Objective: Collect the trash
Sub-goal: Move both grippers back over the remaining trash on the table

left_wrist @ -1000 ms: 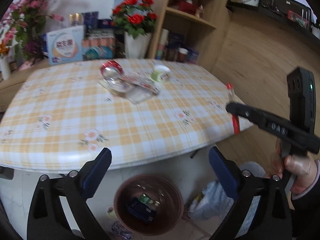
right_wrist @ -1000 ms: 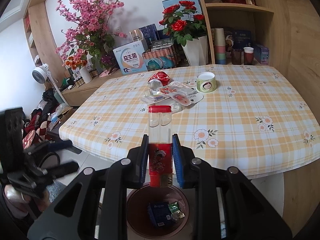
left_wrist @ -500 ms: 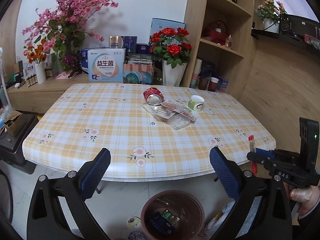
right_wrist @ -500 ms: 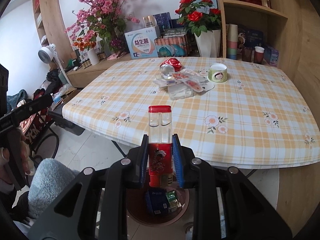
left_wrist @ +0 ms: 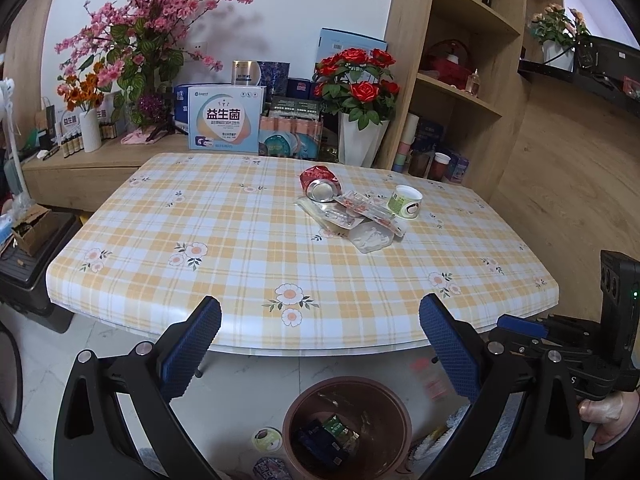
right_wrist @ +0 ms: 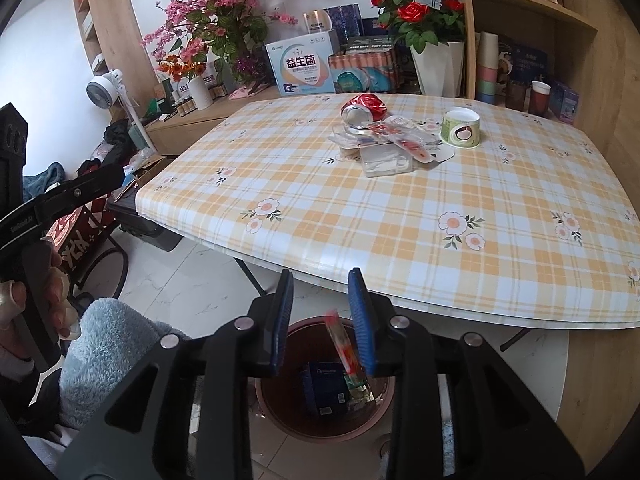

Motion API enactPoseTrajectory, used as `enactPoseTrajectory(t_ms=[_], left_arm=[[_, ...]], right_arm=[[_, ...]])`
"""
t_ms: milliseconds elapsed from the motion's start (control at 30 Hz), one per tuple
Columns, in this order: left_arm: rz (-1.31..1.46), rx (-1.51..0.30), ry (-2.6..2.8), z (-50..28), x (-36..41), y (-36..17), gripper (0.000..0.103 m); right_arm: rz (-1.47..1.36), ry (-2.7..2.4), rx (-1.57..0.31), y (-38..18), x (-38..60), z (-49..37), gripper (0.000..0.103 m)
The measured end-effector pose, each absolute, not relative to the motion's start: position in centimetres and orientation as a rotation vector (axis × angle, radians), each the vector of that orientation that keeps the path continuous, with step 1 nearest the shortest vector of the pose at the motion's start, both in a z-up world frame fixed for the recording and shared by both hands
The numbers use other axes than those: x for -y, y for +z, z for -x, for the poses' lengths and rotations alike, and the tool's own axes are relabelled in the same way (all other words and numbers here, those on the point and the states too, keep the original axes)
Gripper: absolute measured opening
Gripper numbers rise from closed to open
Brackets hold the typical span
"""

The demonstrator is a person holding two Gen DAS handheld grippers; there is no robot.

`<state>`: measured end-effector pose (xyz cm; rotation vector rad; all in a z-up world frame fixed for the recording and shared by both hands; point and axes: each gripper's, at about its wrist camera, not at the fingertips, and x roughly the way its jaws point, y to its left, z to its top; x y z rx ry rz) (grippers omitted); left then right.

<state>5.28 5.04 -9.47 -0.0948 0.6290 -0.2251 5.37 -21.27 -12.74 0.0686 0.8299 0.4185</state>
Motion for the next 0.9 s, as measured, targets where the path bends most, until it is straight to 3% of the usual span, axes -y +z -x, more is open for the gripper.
enactPoseTrajectory(t_ms=[67,167,300,400,900], left_arm=[[0.095,-0.627,-0.222,-5.3,-5.1,-9.5,0.097],[0.094,-0.629,-0.219,-5.3,-5.1,-9.5,0.097],[0.096,-0.633,-0.215,-5.3,-5.1,-9.7,0.097],[0.092,-0.637,-0.215,-5.6,-5.0,-9.9,0.097],[0.093,-0.695,-0.228,-9.0,-3.7,-11.4,0.097]], right_arm=[[-0.064,0.401,-0.822,-12.6,21.4,-5.4,0.038],[-0.072,0.344,-0.795,-12.3,22.4,-5.4,0.066],[-0.082,0.267,-0.760,-11.8,24.1,-5.7,0.092],[-0.078,0.214,-0.747,-11.6,25.3,-6.0,0.097],[-0.090,0.112,-0.771,-12.9,28.9,-9.3,0.097]])
